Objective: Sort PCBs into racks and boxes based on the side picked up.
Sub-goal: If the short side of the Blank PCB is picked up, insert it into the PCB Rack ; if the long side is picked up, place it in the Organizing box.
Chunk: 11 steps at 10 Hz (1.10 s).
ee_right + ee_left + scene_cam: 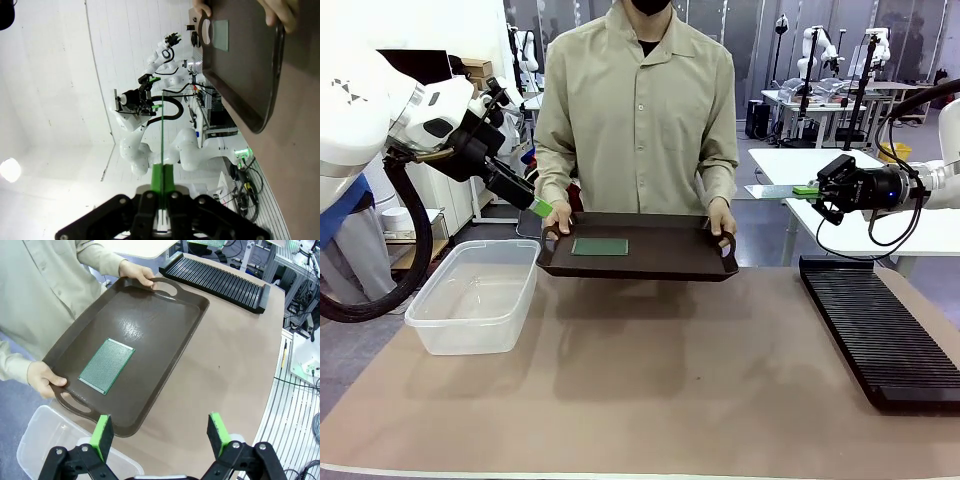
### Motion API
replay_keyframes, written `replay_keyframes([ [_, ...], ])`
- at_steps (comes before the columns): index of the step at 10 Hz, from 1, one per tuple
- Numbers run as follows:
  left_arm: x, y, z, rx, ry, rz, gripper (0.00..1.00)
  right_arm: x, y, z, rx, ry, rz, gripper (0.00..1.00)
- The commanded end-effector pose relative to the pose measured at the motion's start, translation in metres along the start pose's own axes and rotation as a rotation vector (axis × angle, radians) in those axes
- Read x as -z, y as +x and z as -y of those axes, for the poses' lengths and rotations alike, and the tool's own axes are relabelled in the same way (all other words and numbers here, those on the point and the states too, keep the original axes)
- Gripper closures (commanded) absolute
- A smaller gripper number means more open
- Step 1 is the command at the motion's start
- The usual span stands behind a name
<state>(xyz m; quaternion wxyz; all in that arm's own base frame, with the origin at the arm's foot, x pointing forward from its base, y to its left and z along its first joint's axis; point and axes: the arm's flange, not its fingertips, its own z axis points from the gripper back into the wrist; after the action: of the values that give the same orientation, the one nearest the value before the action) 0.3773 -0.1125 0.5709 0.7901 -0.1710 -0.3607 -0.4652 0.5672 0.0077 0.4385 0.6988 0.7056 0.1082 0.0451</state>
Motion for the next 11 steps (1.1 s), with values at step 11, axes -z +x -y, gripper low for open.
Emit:
replay_keyframes([
  [11,0.001,-0.001,0.000,0.004,-0.005,-0.004,0.00,-0.024,-0.035,-0.046,-0.578,-0.135,-0.181,0.98],
])
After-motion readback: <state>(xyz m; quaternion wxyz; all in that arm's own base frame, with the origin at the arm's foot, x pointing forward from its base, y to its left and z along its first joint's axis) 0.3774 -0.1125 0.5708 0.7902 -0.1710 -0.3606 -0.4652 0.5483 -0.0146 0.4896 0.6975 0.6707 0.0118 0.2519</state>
